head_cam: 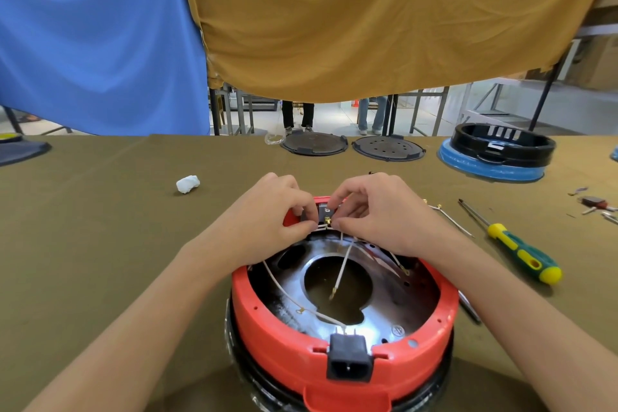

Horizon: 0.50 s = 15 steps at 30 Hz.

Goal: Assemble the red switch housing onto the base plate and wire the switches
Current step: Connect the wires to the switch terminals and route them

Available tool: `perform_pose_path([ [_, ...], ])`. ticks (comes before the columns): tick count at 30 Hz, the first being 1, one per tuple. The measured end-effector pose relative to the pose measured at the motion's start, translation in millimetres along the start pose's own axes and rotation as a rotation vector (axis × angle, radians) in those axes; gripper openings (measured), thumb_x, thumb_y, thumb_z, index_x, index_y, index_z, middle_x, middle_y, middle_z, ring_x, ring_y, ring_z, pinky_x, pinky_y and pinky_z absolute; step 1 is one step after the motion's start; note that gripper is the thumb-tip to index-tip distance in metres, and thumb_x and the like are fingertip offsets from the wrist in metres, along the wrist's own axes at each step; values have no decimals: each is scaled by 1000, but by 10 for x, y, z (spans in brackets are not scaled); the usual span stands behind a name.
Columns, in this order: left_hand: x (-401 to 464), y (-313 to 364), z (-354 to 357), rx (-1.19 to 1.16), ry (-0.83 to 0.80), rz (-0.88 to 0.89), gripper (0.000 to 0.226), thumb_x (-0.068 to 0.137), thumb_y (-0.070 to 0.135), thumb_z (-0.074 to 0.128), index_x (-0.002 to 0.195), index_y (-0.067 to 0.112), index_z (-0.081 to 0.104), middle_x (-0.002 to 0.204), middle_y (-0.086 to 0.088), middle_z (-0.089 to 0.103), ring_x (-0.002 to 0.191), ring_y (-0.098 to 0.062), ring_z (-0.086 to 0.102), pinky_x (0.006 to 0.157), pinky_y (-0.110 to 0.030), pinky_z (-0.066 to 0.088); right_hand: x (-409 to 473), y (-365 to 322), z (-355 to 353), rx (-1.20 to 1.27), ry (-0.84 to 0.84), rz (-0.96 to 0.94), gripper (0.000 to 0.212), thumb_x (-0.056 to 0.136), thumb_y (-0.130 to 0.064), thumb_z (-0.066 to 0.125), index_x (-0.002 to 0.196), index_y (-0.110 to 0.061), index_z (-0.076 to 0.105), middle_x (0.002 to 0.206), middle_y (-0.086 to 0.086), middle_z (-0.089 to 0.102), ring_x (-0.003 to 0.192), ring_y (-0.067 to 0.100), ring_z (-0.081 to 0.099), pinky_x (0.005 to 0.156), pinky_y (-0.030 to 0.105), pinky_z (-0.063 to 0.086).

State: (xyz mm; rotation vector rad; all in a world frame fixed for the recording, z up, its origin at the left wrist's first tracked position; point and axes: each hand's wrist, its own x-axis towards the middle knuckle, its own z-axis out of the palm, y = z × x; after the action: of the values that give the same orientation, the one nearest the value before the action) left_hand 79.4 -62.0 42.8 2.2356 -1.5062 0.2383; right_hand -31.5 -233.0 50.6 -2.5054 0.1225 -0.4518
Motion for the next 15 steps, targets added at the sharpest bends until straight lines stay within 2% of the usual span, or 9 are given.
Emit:
perform_pose_path([
  [7, 2, -6, -2, 14, 2, -10, 6, 92, 36, 65, 88, 38, 67, 87, 12, 51, 88, -9, 43, 82, -26, 39, 9, 1, -3, -4, 10, 12, 14, 81, -15, 78, 91, -23, 72, 74, -12, 75, 68, -1, 69, 77, 27, 59],
  [15, 21, -11, 14, 35, -11, -2, 3, 90, 39, 67, 91, 37, 69, 91, 13, 48, 91, -8, 39, 84, -27, 39, 17, 7, 4, -39, 15, 10, 15, 82, -15, 79, 92, -23, 72, 76, -12, 75, 69, -8, 67, 74, 17, 57],
])
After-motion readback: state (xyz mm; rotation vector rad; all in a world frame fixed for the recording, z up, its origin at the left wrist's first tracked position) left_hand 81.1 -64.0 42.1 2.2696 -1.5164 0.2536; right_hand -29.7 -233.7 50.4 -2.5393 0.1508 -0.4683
